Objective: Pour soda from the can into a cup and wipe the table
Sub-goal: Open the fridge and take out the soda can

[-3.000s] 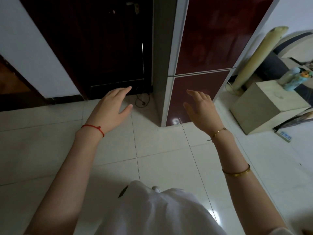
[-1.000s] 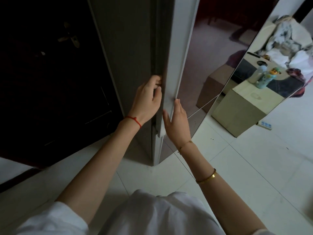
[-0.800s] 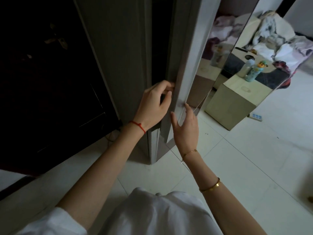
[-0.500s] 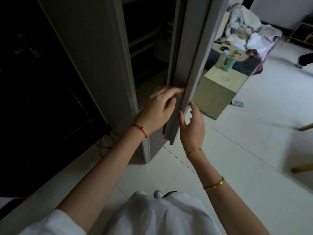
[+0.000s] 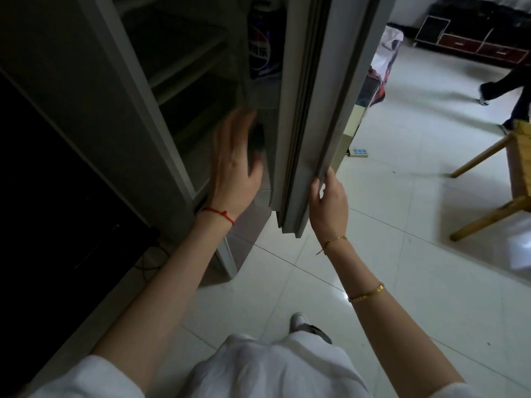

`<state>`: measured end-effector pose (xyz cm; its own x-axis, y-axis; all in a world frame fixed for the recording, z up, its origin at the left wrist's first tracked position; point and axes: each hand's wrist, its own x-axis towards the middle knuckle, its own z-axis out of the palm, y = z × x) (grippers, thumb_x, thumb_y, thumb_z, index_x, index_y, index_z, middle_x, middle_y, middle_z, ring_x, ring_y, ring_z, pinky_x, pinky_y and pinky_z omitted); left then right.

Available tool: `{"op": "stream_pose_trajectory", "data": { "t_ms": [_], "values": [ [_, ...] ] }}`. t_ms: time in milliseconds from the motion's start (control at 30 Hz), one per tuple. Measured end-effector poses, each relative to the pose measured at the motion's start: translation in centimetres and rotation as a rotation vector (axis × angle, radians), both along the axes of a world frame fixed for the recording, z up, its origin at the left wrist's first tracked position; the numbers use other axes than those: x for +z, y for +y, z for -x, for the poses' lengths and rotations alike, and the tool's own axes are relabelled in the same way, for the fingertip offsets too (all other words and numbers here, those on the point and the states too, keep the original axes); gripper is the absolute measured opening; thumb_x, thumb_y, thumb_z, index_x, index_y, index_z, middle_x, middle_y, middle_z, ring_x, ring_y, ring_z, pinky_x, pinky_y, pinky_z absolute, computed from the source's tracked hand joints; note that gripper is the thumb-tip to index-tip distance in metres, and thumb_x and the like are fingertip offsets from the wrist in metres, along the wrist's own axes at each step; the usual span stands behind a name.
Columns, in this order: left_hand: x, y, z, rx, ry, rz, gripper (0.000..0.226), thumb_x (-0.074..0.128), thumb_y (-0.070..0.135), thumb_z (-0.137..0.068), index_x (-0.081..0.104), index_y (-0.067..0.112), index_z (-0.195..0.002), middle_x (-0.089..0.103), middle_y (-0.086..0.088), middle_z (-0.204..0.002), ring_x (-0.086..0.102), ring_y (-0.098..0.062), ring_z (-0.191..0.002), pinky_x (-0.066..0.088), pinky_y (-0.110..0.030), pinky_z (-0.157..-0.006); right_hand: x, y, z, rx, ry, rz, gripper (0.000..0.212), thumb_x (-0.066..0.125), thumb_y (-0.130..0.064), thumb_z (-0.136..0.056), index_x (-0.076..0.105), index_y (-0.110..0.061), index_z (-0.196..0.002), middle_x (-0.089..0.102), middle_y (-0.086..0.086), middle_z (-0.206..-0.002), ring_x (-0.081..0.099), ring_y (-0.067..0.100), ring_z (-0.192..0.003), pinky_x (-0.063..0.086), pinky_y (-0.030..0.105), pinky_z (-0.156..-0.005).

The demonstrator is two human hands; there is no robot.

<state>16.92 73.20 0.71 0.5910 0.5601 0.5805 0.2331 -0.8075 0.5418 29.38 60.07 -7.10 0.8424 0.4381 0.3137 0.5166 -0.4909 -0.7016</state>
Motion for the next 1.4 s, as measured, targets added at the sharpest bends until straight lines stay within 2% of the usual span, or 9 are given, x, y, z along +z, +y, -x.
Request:
{"op": "stream_pose_trajectory", "data": {
  "t_ms": [133,367,567,667,800,933,1100,1300,1400],
  "values": [
    [-0.1,-0.2,-1.9,-0.001,0.065,-0.034,0.069,0.057,0.011,-0.089,0.028,0.011,-0.152,0.024,-0.013,-0.159,0.013,-0.024,-0.148,0.016,-0.037,-0.12,-0.1,-1.6,-2.4,-0.009,0.011,-0.016,0.038,0.037,-0.026,-0.101,0.046,-0.012,-0.135,0.063,0.011,-0.111,0.057,0.026,-0.1,0.039,0.024,-0.078],
    [-0.1,-2.7,-7.1,-0.004,0.071,-0.06,0.076,0.06,0.005,-0.088,0.021,0.01,-0.154,0.019,-0.012,-0.162,0.003,-0.012,-0.145,0.022,-0.052,-0.12,0.0,-4.6,-7.4,-0.034,-0.01,-0.024,0.037,0.037,-0.026,-0.101,0.045,-0.012,-0.135,0.063,0.01,-0.111,0.056,0.024,-0.101,0.038,0.024,-0.076],
    [-0.2,-6.0,-12.7,0.056,0.023,-0.04,0.079,0.061,0.002,-0.085,0.022,0.009,-0.153,0.022,-0.013,-0.161,0.016,-0.028,-0.15,0.024,-0.051,-0.12,0.7,-7.7,-14.0,0.012,-0.017,-0.009,0.03,0.037,-0.024,-0.102,0.05,-0.008,-0.124,0.063,0.011,-0.104,0.056,0.025,-0.091,0.04,0.028,-0.073],
    [-0.2,-7.7,-15.8,0.077,0.019,-0.048,0.079,0.062,0.003,-0.085,0.023,0.008,-0.154,0.023,-0.014,-0.16,0.018,-0.031,-0.15,0.024,-0.053,-0.119,1.0,-9.0,-17.9,0.036,-0.007,-0.007,0.025,0.037,-0.021,-0.101,0.052,-0.005,-0.114,0.061,0.012,-0.094,0.048,0.022,-0.079,0.032,0.028,-0.067],
    [0.3,-9.9,-19.8,0.1,0.017,-0.058,0.078,0.06,0.003,-0.087,0.022,0.009,-0.154,0.021,-0.015,-0.161,0.016,-0.031,-0.15,0.024,-0.053,-0.119,1.3,-10.5,-23.3,0.093,-0.003,-0.007,0.018,0.037,-0.019,-0.101,0.049,-0.007,-0.103,0.058,0.009,-0.084,0.051,0.027,-0.073,0.031,0.028,-0.064],
    [0.3,-11.4,-23.5,0.132,0.019,-0.098,0.075,0.057,0.005,-0.088,0.023,0.01,-0.154,0.021,-0.012,-0.161,0.016,-0.029,-0.15,0.028,-0.052,-0.118,1.8,-11.3,-28.2,0.141,0.005,0.013,0.02,0.035,-0.018,-0.102,0.05,-0.005,-0.107,0.057,0.006,-0.088,0.053,0.024,-0.073,0.035,0.029,-0.065],
    [1.1,-12.6,-27.9,0.205,0.019,-0.125,0.068,0.055,0.005,-0.089,0.03,0.013,-0.152,0.028,-0.01,-0.158,0.02,-0.029,-0.149,0.03,-0.05,-0.116,2.2,-11.8,-34.2,0.187,0.012,0.054,0.024,0.036,-0.019,-0.102,0.051,-0.002,-0.111,0.065,0.02,-0.092,0.06,0.036,-0.078,0.051,0.047,-0.07],
    [1.5,-13.8,-32.2,0.219,0.04,-0.177,0.071,0.054,0.003,-0.085,0.03,0.015,-0.151,0.032,-0.007,-0.155,0.023,-0.027,-0.146,0.032,-0.046,-0.116,3.1,-11.9,-39.6,0.207,0.017,0.115,0.025,0.034,-0.017,-0.103,0.05,0.001,-0.105,0.062,0.023,-0.089,0.049,0.031,-0.069,0.034,0.033,-0.062],
    [1.5,-14.0,-34.1,0.216,0.04,-0.206,0.073,0.055,0.004,-0.084,0.03,0.014,-0.152,0.03,-0.007,-0.157,0.023,-0.027,-0.147,0.028,-0.046,-0.118,3.2,-11.6,-41.9,0.216,0.034,0.114,0.024,0.033,-0.017,-0.103,0.049,0.002,-0.105,0.062,0.022,-0.091,0.053,0.035,-0.074,0.039,0.038,-0.063]
  ]
}}
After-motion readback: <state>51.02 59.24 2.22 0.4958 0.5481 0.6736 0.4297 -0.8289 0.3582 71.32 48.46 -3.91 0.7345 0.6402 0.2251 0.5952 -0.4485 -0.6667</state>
